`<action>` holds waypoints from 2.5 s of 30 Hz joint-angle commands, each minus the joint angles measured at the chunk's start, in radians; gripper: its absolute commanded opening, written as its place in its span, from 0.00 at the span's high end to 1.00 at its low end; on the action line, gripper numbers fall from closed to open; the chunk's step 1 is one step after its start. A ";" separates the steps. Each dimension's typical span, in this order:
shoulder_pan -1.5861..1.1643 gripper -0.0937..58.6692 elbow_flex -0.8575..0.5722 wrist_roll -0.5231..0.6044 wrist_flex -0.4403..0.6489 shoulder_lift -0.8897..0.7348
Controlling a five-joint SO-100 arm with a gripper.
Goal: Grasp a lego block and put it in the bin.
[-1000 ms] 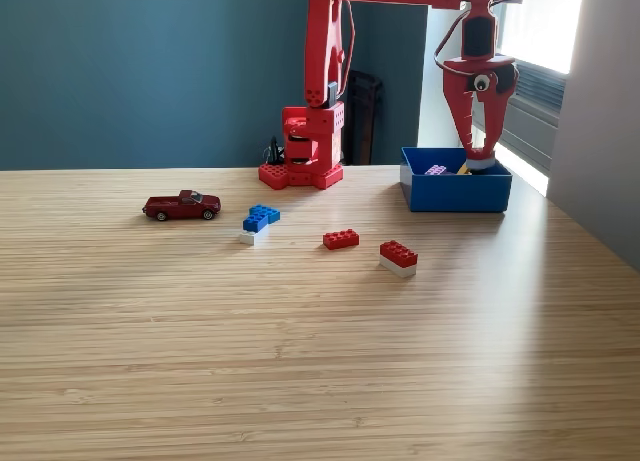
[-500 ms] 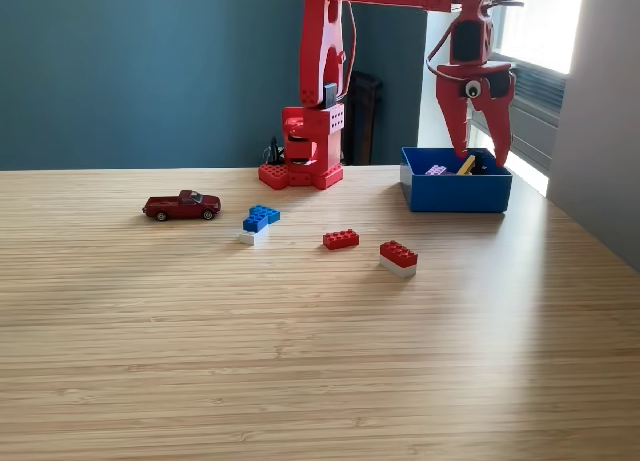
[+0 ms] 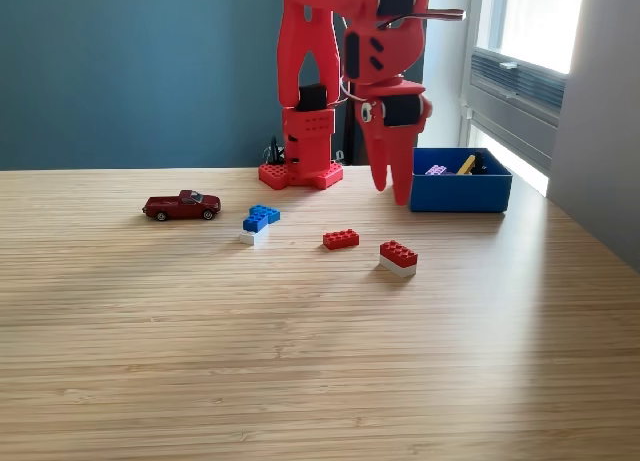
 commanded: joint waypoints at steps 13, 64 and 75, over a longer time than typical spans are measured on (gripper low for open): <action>0.017 0.59 0.012 0.011 -0.006 0.087; -0.046 0.67 -0.150 0.900 -0.236 -0.196; -0.064 0.67 -0.291 0.940 -0.236 -0.436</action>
